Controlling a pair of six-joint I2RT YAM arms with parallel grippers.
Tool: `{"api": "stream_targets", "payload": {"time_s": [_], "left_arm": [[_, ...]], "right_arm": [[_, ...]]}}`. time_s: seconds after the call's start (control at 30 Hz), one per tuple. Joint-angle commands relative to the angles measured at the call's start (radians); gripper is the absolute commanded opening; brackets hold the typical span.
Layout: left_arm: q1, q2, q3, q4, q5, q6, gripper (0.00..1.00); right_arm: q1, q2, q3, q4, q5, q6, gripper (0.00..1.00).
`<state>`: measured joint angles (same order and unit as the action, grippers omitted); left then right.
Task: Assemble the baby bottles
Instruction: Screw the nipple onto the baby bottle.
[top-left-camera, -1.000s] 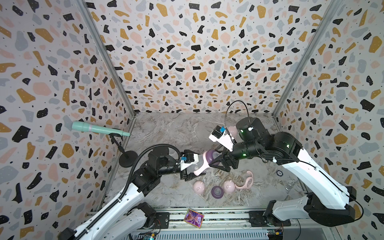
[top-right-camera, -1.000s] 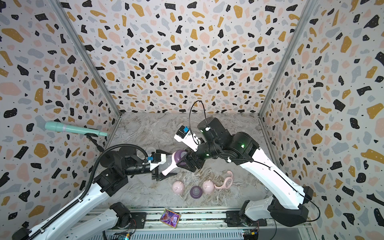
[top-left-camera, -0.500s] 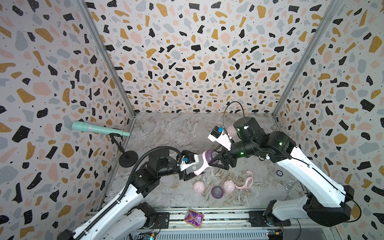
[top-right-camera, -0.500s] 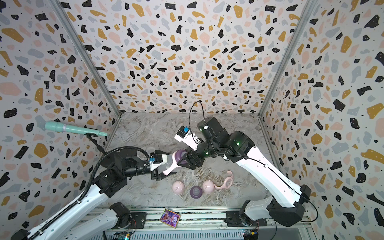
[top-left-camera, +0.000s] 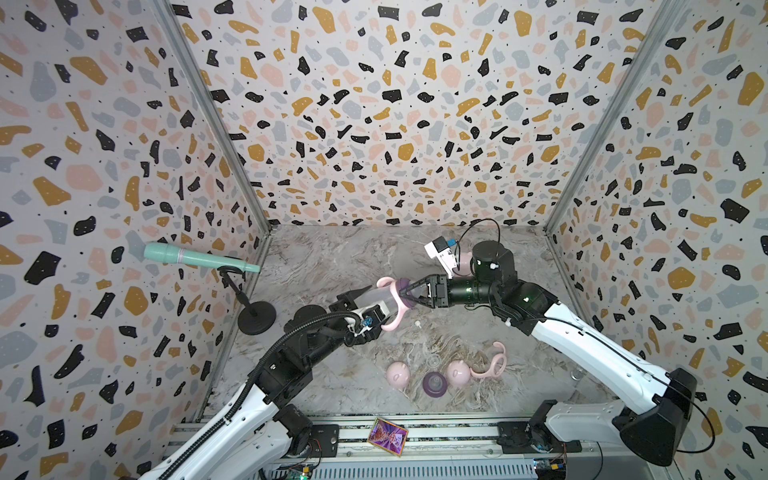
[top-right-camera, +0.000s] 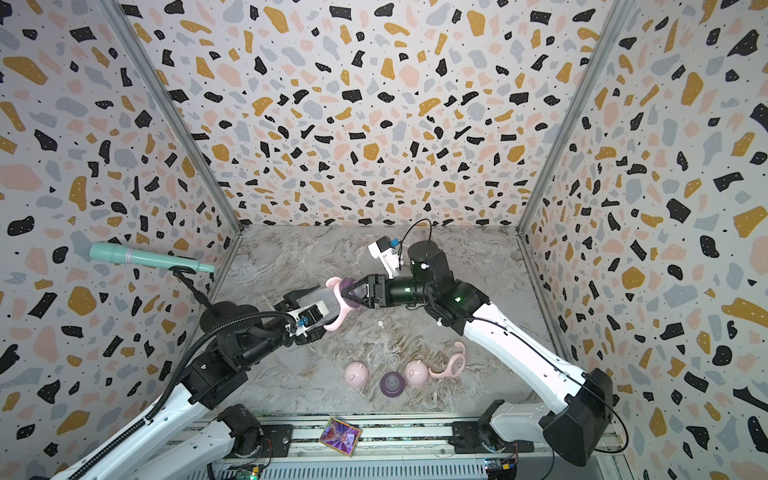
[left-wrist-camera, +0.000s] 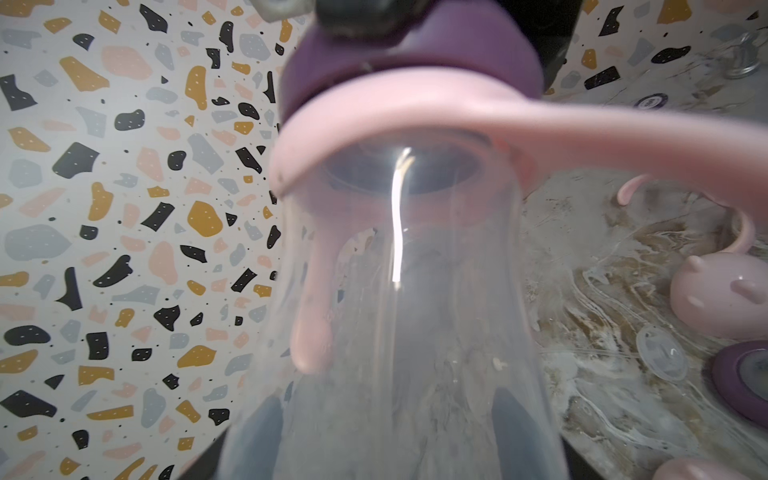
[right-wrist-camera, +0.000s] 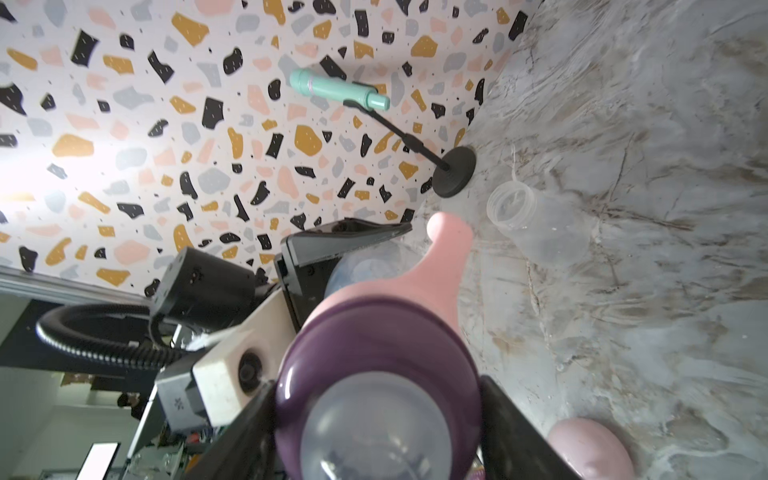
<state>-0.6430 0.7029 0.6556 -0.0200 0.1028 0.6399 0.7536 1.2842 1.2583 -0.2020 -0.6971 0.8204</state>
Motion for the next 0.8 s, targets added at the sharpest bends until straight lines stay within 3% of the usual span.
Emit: {"api": "stream_targets", "payload": {"time_s": [0.0,0.07,0.13,0.43,0.53,0.63,0.77], "left_arm": [[0.011,-0.004,0.041,0.168,-0.113,0.015,0.00],[0.011,0.002,0.047,0.144,-0.075,-0.007,0.00],[0.011,0.006,0.047,0.131,-0.053,-0.030,0.00],[0.011,0.017,0.057,0.089,0.028,-0.060,0.00],[0.011,0.036,0.076,0.042,0.133,-0.065,0.00],[0.011,0.079,0.119,-0.037,0.235,-0.084,0.00],[0.011,0.089,0.118,-0.052,0.304,-0.099,0.00]], "right_arm": [[0.007,0.011,0.200,-0.249,-0.002,-0.072,0.02],[0.007,0.036,0.293,-0.426,0.095,-0.232,0.06],[0.004,0.038,0.312,-0.484,0.113,-0.298,0.06],[0.003,0.055,0.300,-0.503,-0.014,-0.327,0.07],[0.004,0.061,0.334,-0.560,0.014,-0.426,0.40],[0.001,0.058,0.387,-0.641,0.091,-0.506,0.56],[0.000,0.060,0.436,-0.684,0.073,-0.561,0.70]]}}
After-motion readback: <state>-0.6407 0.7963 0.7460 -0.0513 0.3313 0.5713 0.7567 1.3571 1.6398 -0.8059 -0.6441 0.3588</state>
